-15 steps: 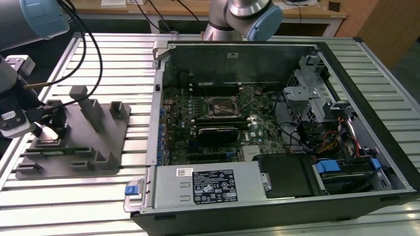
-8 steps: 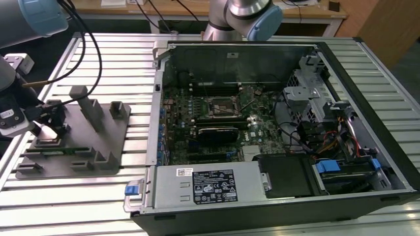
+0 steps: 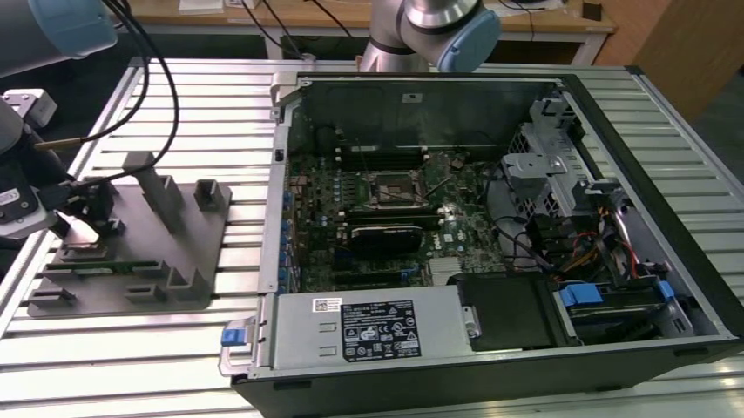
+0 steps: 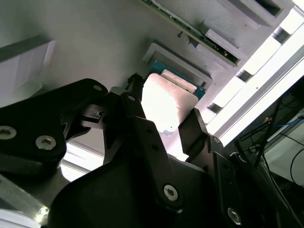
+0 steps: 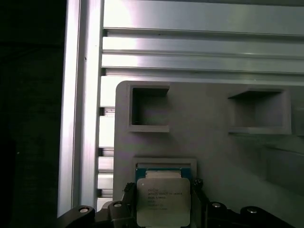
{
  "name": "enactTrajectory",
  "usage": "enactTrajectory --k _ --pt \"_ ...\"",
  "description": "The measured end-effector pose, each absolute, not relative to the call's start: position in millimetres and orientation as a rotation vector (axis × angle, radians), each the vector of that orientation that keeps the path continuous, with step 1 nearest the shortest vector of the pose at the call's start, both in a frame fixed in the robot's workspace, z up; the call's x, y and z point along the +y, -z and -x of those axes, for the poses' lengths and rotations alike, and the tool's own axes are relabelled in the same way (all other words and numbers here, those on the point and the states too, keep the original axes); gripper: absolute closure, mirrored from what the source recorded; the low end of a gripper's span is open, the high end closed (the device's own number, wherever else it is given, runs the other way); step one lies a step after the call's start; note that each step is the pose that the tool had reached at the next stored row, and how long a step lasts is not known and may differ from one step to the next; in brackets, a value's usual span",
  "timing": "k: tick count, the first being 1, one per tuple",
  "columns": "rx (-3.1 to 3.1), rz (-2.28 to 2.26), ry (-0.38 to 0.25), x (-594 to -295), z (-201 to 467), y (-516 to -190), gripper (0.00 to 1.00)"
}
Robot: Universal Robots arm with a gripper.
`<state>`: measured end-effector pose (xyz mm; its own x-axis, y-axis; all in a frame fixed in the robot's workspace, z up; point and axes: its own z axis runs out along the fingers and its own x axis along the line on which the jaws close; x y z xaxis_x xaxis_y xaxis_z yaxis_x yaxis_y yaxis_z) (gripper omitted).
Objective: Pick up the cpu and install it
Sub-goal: 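Pick up the cpu and move it towards the insertion slot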
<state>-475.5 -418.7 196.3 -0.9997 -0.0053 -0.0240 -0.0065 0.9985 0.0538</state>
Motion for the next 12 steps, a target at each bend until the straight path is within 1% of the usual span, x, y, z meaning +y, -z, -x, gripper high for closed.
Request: enactTrajectory --k 12 --pt "3.116 0.009 -0.084 -419 475 -208 0.45"
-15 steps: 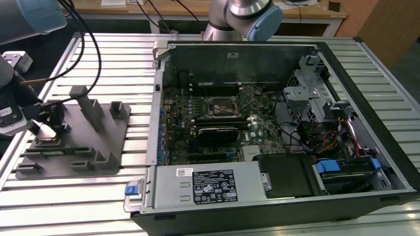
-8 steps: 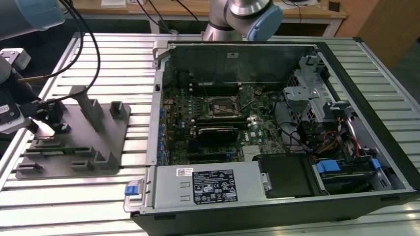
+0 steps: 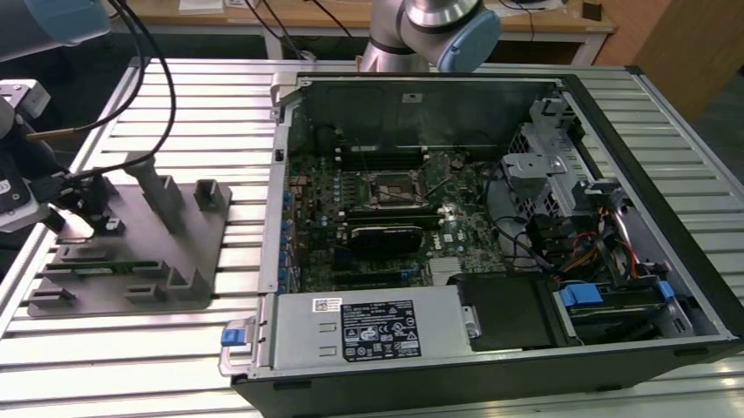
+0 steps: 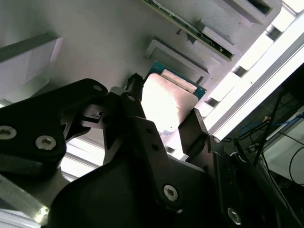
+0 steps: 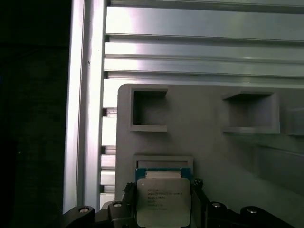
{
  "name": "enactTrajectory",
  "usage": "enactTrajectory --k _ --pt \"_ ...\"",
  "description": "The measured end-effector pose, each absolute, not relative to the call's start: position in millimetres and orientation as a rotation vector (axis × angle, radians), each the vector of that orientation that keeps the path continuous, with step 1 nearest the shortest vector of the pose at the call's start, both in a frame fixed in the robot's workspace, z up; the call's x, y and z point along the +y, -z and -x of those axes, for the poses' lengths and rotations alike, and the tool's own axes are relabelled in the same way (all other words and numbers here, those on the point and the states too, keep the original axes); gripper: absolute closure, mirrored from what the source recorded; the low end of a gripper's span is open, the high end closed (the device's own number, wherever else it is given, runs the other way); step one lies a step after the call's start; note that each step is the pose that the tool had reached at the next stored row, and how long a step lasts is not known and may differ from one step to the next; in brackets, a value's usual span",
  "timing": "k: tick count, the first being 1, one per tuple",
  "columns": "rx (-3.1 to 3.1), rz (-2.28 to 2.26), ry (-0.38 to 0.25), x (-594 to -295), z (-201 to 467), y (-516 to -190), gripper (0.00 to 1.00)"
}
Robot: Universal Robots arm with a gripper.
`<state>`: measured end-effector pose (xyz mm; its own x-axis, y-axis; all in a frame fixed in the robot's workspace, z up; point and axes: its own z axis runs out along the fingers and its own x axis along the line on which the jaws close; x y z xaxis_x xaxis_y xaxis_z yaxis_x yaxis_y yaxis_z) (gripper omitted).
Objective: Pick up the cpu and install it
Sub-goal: 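Pick up the cpu and move it towards the insertion slot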
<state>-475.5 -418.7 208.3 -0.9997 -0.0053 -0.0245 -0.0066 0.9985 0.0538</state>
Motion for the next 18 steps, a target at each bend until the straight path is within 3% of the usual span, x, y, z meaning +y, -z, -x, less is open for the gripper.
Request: enactTrajectory --k 18 --pt "3.116 0.009 -0.084 -419 475 -230 0.45"
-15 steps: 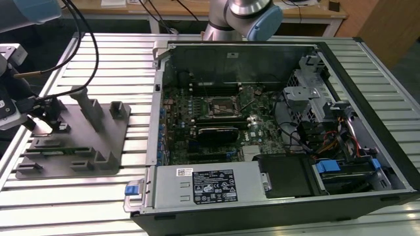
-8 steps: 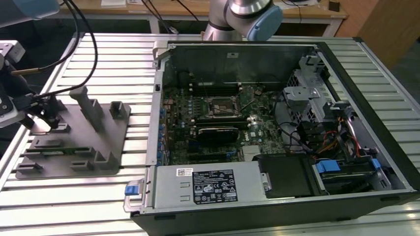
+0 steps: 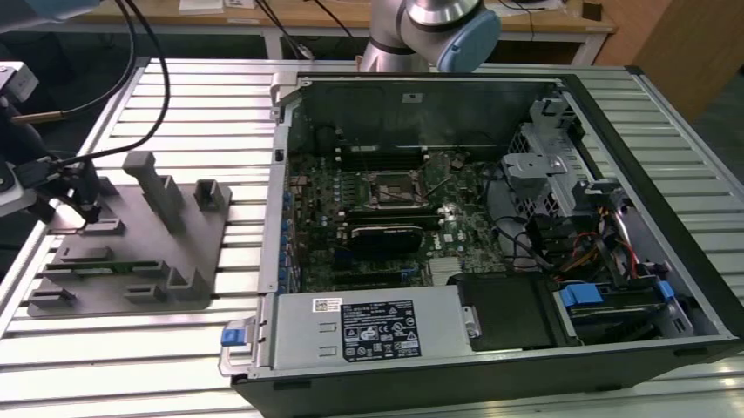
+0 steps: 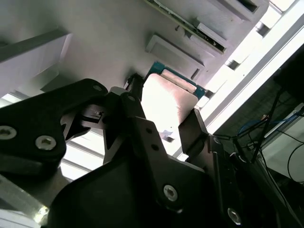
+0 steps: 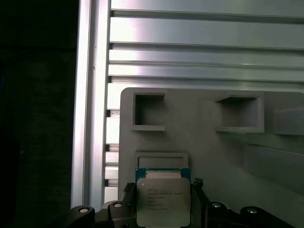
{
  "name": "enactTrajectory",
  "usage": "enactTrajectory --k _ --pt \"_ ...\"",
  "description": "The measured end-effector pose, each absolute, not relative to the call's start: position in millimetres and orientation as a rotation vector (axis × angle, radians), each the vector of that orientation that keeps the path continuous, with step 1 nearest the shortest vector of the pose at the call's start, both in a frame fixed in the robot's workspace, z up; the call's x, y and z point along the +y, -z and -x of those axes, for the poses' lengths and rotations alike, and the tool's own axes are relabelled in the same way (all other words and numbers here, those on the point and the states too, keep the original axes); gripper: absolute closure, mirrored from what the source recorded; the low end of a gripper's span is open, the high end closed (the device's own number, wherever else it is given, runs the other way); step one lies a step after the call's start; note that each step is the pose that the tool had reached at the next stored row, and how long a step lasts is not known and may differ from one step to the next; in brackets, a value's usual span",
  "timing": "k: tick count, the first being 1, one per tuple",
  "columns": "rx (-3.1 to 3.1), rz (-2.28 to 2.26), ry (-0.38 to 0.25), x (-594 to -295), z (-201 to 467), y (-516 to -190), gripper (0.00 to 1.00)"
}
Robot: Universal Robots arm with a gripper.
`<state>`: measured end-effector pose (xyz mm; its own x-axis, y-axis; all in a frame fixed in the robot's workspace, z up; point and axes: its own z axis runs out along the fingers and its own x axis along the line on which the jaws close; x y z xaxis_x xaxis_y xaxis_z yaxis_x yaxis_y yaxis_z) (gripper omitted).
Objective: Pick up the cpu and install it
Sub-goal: 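Pick up the cpu and move it towards the insertion slot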
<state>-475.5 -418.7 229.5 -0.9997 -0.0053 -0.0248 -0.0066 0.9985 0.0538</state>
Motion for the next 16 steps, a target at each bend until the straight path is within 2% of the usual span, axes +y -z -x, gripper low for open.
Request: enactTrajectory --k 16 --pt "3.114 0.009 -0.084 -418 475 -263 0.45"
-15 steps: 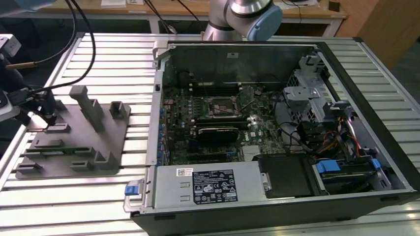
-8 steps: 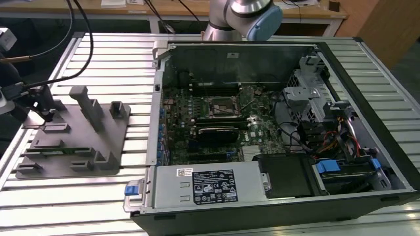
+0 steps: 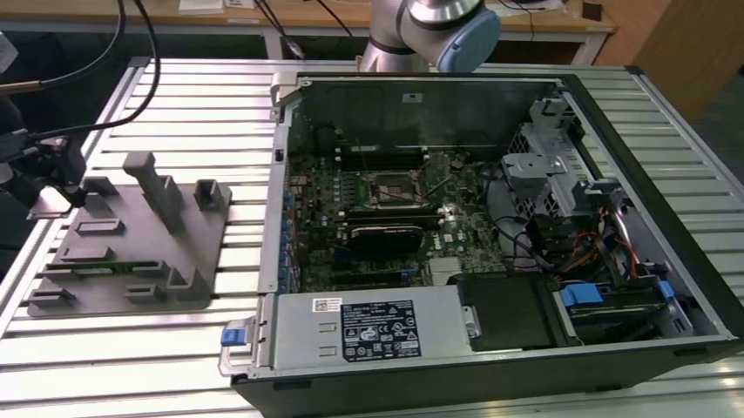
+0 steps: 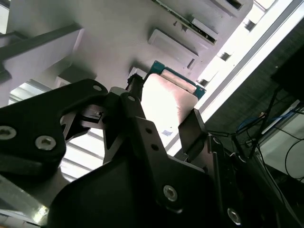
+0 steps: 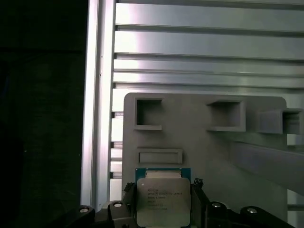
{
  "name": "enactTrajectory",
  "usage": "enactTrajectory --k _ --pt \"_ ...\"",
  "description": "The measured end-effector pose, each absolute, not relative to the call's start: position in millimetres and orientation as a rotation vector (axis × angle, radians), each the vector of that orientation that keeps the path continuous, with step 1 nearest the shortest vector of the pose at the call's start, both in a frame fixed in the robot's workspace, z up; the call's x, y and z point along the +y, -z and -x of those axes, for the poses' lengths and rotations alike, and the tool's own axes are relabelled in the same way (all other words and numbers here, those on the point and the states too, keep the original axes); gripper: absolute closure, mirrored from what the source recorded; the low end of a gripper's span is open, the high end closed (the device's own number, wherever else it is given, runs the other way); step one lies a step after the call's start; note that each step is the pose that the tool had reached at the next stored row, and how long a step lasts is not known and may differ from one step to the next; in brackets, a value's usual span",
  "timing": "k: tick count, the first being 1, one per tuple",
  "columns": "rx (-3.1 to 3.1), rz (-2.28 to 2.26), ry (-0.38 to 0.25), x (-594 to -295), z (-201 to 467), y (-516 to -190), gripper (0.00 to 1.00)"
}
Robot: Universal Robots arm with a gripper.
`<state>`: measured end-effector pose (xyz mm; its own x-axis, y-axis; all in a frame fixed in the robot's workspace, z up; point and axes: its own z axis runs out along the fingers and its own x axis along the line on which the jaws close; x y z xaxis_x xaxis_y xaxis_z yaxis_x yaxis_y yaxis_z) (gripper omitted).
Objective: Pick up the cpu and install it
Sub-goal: 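Pick up the cpu and move it towards the insertion slot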
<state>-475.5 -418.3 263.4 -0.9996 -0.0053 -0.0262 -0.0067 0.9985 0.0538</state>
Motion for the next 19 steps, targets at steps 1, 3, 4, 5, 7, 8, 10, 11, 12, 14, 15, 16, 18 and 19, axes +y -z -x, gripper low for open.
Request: enactTrajectory --k 1,3,4,5,7,8,10,11,12,14,15,16,18,19 --pt "3.114 0.009 -0.084 -418 475 -266 0.45" --pt "3.114 0.009 -0.084 -418 475 -271 0.45" --pt "3.113 0.009 -0.084 -418 475 -273 0.45" --pt "3.113 0.009 -0.084 -418 475 -276 0.45" --pt "3.112 0.009 -0.084 -418 475 -281 0.45" --pt "3.112 0.009 -0.084 -418 475 -284 0.45" --pt "3.111 0.010 -0.084 -418 475 -289 0.45" --pt "3.111 0.009 -0.084 -418 475 -292 0.45" --pt "3.111 0.009 -0.084 -418 475 -294 0.45" --pt "3.110 0.009 -0.084 -418 475 -299 0.45" --pt "3.109 0.010 -0.084 -417 475 -302 0.45" --pt "3.109 0.010 -0.084 -417 475 -305 0.45" --pt "3.108 0.010 -0.084 -417 475 -310 0.45" --pt "3.107 0.010 -0.084 -417 475 -312 0.45"
